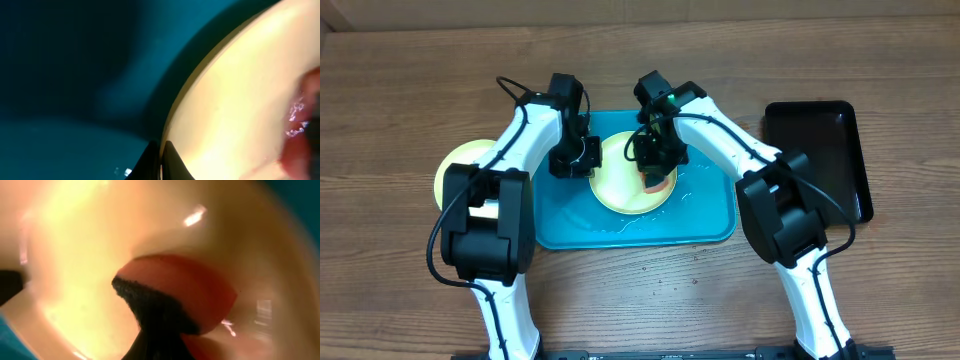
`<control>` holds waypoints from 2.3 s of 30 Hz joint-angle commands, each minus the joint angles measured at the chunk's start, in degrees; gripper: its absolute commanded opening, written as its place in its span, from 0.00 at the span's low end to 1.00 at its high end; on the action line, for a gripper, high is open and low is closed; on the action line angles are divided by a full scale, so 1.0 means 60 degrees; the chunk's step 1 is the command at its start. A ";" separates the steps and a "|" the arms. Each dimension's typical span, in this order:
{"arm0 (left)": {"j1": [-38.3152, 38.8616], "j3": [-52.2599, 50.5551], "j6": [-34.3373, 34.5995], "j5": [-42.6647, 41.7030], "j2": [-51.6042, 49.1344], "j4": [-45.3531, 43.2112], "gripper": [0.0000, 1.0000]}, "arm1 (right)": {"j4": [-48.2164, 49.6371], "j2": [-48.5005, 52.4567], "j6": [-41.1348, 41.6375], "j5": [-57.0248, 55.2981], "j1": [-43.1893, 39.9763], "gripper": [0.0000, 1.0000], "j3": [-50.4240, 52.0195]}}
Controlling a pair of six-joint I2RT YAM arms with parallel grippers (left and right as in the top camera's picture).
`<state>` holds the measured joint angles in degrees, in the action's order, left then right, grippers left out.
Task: Clean dirty plates on tray and stack at the side
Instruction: 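Scrub the second yellow plate with the sponge while left gripper holds it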
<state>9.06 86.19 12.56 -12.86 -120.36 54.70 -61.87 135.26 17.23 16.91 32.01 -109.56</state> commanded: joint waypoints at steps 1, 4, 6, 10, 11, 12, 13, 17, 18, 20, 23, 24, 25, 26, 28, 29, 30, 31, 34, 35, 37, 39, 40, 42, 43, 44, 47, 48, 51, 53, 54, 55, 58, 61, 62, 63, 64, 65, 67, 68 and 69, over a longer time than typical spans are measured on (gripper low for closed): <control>-0.0029 0.0080 -0.0466 -0.1902 -0.0211 -0.0168 0.04 | 0.0488 0.0357 -0.0448 0.1829 0.0849 0.04 0.0390; -0.0146 0.0080 -0.0565 -0.2116 -0.0211 -0.0157 0.04 | 0.0845 0.0357 -0.0444 0.2018 0.1049 0.04 0.0390; -0.0211 0.0080 -0.0597 -0.2116 -0.0211 -0.0124 0.04 | 0.0867 0.0357 -0.0444 0.1931 0.1086 0.04 0.0390; -0.0266 0.0080 -0.0641 -0.2098 -0.0211 -0.0091 0.04 | 0.0492 0.0357 -0.0448 0.0663 0.0958 0.04 0.0368; -0.0266 0.0080 -0.0637 -0.2065 -0.0211 -0.0095 0.04 | 0.0368 0.0357 -0.0448 0.0310 0.0892 0.04 0.0350; -0.0266 0.0080 -0.0641 -0.2033 -0.0211 -0.0095 0.04 | 0.0200 0.0353 -0.0448 -0.0066 0.0780 0.04 0.0299; -0.0266 0.0080 -0.0641 -0.2007 -0.0211 -0.0095 0.04 | -0.0007 0.0353 -0.0448 -0.0444 0.0616 0.04 0.0189; -0.0372 0.0080 -0.0674 -0.1996 -0.0211 -0.0087 0.04 | -0.0652 0.0353 -0.0495 -0.1483 -0.0029 0.04 -0.0240; -0.0415 0.0080 -0.0674 -0.1996 -0.0211 -0.0080 0.04 | -0.0765 0.0353 -0.0681 -0.1577 -0.0204 0.04 -0.0328; -0.0510 0.0080 -0.0674 -0.2000 -0.0211 -0.0055 0.04 | -0.0856 0.0353 -0.0958 -0.1719 -0.0535 0.04 -0.0368; -0.0590 0.0080 -0.0801 -0.1996 -0.0211 0.0022 0.04 | -0.0900 0.0353 -0.0965 -0.2157 -0.0754 0.04 -0.0368; -0.0597 0.0080 -0.0827 -0.1963 -0.0211 0.0047 0.04 | -0.0903 0.0353 -0.0965 -0.2382 -0.0801 0.04 -0.0368; -0.0597 0.0080 -0.0820 -0.1810 -0.0211 0.0106 0.04 | -0.0889 0.0353 -0.1104 -0.2568 -0.0831 0.04 -0.0368; -0.0597 0.0080 -0.0823 -0.1778 -0.0211 0.0127 0.04 | -0.0885 0.0353 -0.1180 -0.2561 -0.0831 0.04 -0.0368; -0.0597 0.0080 -0.0823 -0.1759 -0.0211 0.0124 0.04 | -0.0892 0.0353 -0.1180 -0.2492 -0.0827 0.04 -0.0368; -0.0597 0.0080 -0.0820 -0.1759 -0.0211 0.0120 0.04 | -0.0889 0.0353 -0.1177 -0.2317 -0.0765 0.04 -0.0364; -0.0597 0.0080 -0.0820 -0.1759 -0.0211 0.0120 0.04 | -0.0863 0.0353 -0.1180 -0.2033 -0.0685 0.04 -0.0364; -0.0597 0.0080 -0.0820 -0.1763 -0.0211 0.0124 0.04 | -0.0812 0.0353 -0.1177 -0.1647 -0.0586 0.04 -0.0361; -0.0597 0.0080 -0.0816 -0.1781 -0.0211 0.0124 0.04 | -0.0550 0.0357 -0.1173 -0.0331 -0.0186 0.04 -0.0310; -0.0597 0.0080 -0.0812 -0.1789 -0.0211 0.0124 0.04 | -0.0441 0.0357 -0.1173 0.0044 -0.0025 0.04 -0.0273; -0.0597 0.0080 -0.0816 -0.1785 -0.0211 0.0120 0.04 | -0.0178 0.0357 -0.1173 0.0834 0.0390 0.04 -0.0164; -0.0597 0.0080 -0.0816 -0.1781 -0.0211 0.0120 0.04 | 0.0120 0.0357 -0.1166 0.1330 0.0780 0.04 -0.0011; -0.0597 0.0080 -0.0816 -0.1781 -0.0211 0.0120 0.04 | 0.0248 0.0357 -0.1144 0.1490 0.0947 0.04 0.0051; -0.0627 0.0080 -0.0816 -0.1778 -0.0211 0.0120 0.04 | 0.0419 0.0357 -0.0987 0.1559 0.1264 0.04 0.0160; -0.0663 0.0080 -0.0816 -0.1778 -0.0211 0.0127 0.04 | 0.0455 0.0357 -0.0947 0.1530 0.1381 0.04 0.0182; -0.0703 0.0080 -0.0820 -0.1778 -0.0211 0.0131 0.04 | 0.0470 0.0357 -0.0940 0.1483 0.1472 0.04 0.0200; -0.0765 0.0080 -0.0820 -0.1778 -0.0211 0.0138 0.04 | 0.0382 0.0357 -0.0874 0.1184 0.1508 0.04 0.0197; -0.0780 0.0080 -0.0820 -0.1763 -0.0211 0.0135 0.04 | 0.0331 0.0357 -0.0874 0.1056 0.1450 0.04 0.0197; -0.0776 0.0080 -0.0889 -0.1741 -0.0211 0.0164 0.04 | 0.0106 0.0353 -0.0874 0.0426 0.1158 0.04 0.0186; -0.0776 0.0080 -0.0889 -0.1657 -0.0211 0.0175 0.04 | -0.0146 0.0353 -0.0878 0.0036 0.0831 0.04 0.0102; -0.0776 0.0080 -0.0889 -0.1596 -0.0211 0.0178 0.04 | -0.0277 0.0353 -0.0878 -0.0146 0.0663 0.04 0.0036; -0.0776 0.0080 -0.0889 -0.1545 -0.0211 0.0197 0.04 | -0.0444 0.0353 -0.0878 -0.0397 0.0455 0.04 -0.0044; -0.0776 0.0080 -0.0889 -0.1428 -0.0211 0.0240 0.04 | -0.0940 0.0353 -0.0878 -0.1217 -0.0113 0.04 -0.0280; -0.0776 0.0080 -0.0889 -0.1249 -0.0211 0.0317 0.04 | -0.1217 0.0353 -0.0878 -0.1774 -0.0583 0.04 -0.0386; -0.0776 0.0080 -0.0889 -0.1249 -0.0211 0.0339 0.04 | -0.1246 0.0353 -0.0878 -0.1909 -0.0732 0.04 -0.0386; -0.0776 0.0080 -0.0889 -0.1249 -0.0211 0.0350 0.04 | -0.1249 0.0353 -0.0878 -0.1974 -0.0867 0.04 -0.0386; -0.0776 0.0080 -0.0889 -0.1249 -0.0211 0.0353 0.04 | -0.1206 0.0353 -0.0878 -0.1993 -0.0976 0.04 -0.0386; -0.0776 0.0080 -0.0889 -0.1249 -0.0211 0.0350 0.04 | -0.1107 0.0353 -0.0878 -0.1982 -0.1056 0.04 -0.0386; -0.0776 0.0080 -0.0889 -0.1249 -0.0211 0.0350 0.04 | -0.0761 0.0353 -0.0882 -0.1814 -0.1118 0.04 -0.0382; -0.0776 0.0080 -0.0889 -0.1249 -0.0211 0.0350 0.04 | -0.0481 0.0353 -0.0889 -0.1526 -0.1115 0.04 -0.0379; -0.0776 0.0080 -0.0889 -0.1253 -0.0211 0.0350 0.04 | -0.0222 0.0353 -0.0933 -0.1173 -0.1115 0.04 -0.0379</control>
<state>4.69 85.97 8.38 -23.35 -121.43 56.58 -66.02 135.61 12.01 12.71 25.74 -111.48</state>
